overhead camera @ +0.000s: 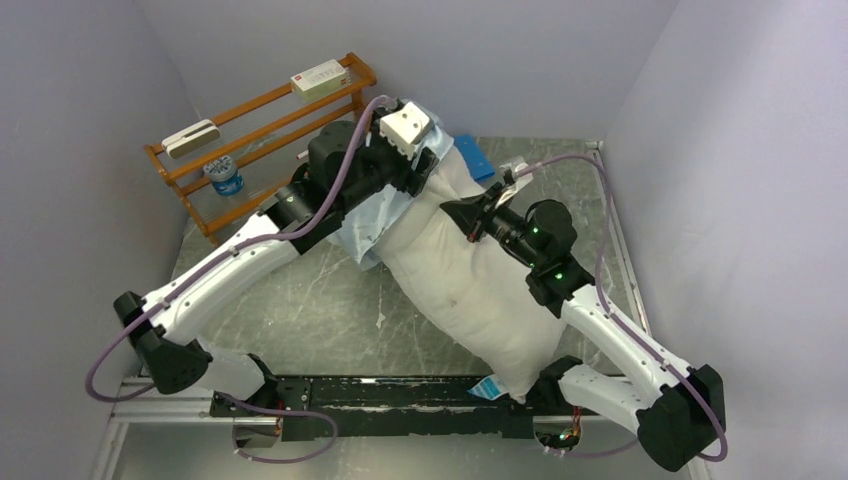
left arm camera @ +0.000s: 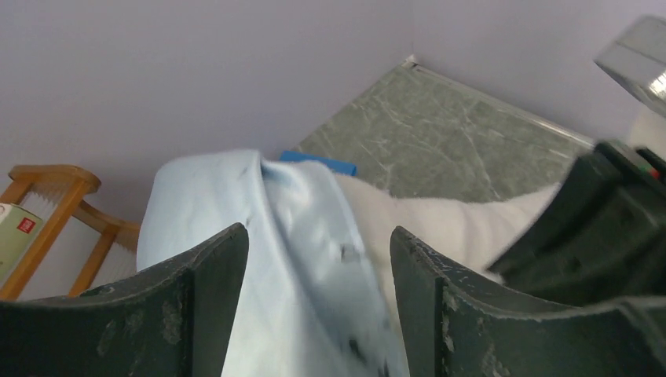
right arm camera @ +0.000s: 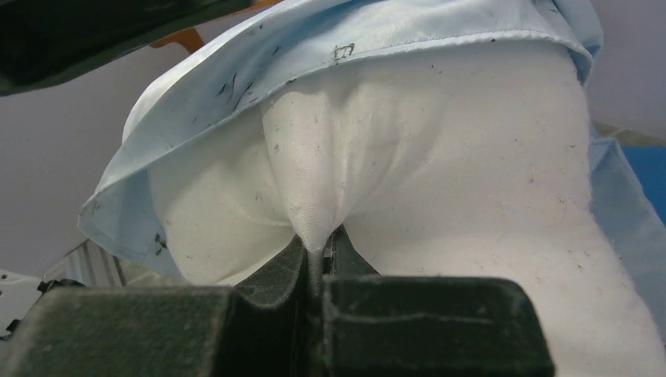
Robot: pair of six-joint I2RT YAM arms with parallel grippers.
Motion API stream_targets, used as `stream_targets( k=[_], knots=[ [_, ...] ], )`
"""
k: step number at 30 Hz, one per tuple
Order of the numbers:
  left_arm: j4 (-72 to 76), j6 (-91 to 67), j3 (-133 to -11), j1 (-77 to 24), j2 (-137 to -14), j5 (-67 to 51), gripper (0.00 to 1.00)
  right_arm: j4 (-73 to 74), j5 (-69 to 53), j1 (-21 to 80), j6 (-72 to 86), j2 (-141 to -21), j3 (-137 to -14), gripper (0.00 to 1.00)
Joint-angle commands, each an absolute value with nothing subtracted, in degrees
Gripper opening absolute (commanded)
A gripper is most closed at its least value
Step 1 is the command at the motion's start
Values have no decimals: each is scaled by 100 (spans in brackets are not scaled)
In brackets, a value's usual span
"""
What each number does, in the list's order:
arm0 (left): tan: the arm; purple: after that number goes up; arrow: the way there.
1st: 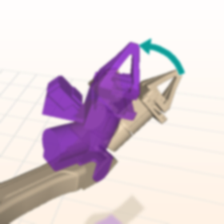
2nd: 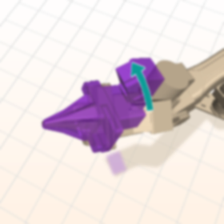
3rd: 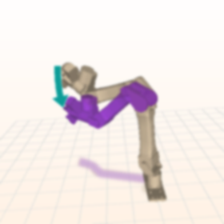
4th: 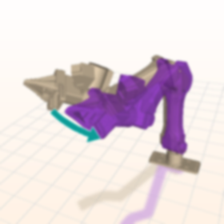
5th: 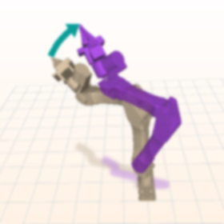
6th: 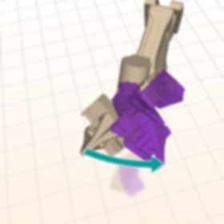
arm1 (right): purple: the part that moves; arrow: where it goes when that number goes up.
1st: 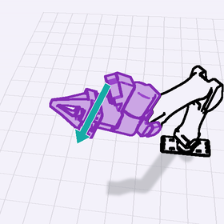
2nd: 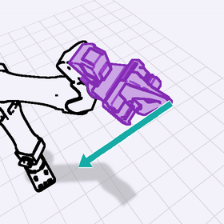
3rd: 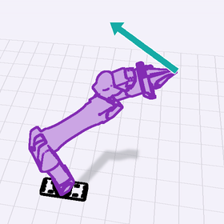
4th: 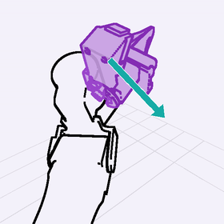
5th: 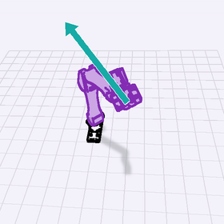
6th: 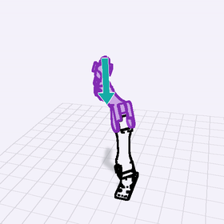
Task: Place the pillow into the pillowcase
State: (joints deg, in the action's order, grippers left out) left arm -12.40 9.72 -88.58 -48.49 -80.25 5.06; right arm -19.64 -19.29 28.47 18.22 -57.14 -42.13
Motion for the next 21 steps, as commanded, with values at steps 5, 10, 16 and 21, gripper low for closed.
stream_targets(
  k=[5,10,16,21],
  knots=[
    [-1054,1345,-9327,-5077,-8756,1606,73,-2544,-1427,3540,1487,-5726,-4471,0],
    [-1111,1355,-9199,-5095,-8932,2292,74,-2720,-1278,3690,1414,-5663,-4385,0],
    [-1357,1338,-9199,-5103,-9201,2753,75,-2810,-1174,3760,1373,-5668,-4333,0],
    [-1249,1484,-9030,-5102,-9232,2855,41,-2858,-1159,3832,1387,-5691,-4363,0]
  ],
)
